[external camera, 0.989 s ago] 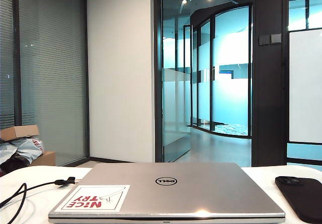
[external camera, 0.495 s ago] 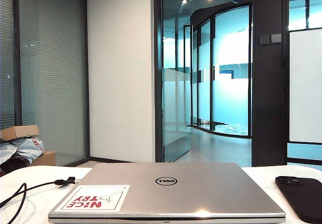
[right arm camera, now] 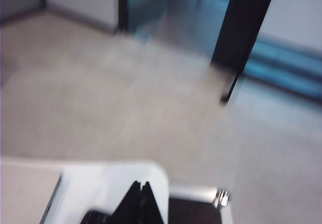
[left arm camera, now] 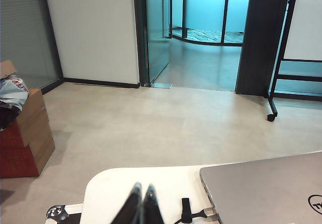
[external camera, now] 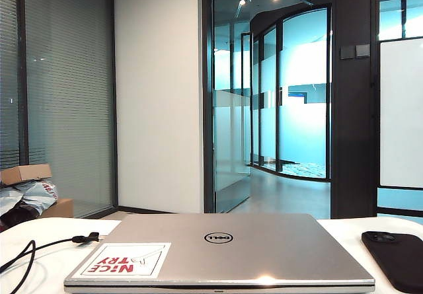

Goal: Pick up the charging cable and the phone, plug the charging cable into the charging port on the phone, and finally place them back on the table.

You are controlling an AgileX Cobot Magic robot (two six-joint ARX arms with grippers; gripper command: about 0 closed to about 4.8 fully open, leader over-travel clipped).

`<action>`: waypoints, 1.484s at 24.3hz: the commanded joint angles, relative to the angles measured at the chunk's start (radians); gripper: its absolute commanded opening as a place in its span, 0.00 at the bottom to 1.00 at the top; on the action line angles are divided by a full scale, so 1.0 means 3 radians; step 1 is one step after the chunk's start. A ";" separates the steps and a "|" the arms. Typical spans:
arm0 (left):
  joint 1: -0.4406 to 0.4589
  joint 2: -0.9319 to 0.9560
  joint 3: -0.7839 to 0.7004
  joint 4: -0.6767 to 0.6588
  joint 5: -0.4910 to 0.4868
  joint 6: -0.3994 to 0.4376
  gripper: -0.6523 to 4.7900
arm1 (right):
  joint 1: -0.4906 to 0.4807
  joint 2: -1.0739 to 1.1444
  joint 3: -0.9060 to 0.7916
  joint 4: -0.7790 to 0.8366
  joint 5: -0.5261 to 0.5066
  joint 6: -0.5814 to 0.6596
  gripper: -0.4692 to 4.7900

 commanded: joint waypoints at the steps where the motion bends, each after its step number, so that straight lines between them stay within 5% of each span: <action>1: 0.0003 0.0004 -0.0001 0.0033 0.0008 0.0001 0.11 | 0.0019 -0.0272 -0.0294 0.0617 0.0013 -0.0014 0.09; 9: 0.0003 0.0004 -0.0001 0.0033 0.0008 0.0001 0.11 | 0.0019 -0.1236 -0.1101 0.0718 0.0013 0.0037 0.09; 14: 0.0003 0.0004 -0.0001 0.0033 0.0008 0.0001 0.11 | 0.0018 -0.1817 -0.1391 0.0713 0.0013 0.0478 0.09; 36: 0.0003 0.0004 -0.0001 0.0036 0.0008 0.0001 0.11 | 0.0174 -0.1827 -0.1652 0.0741 0.0261 0.0671 0.09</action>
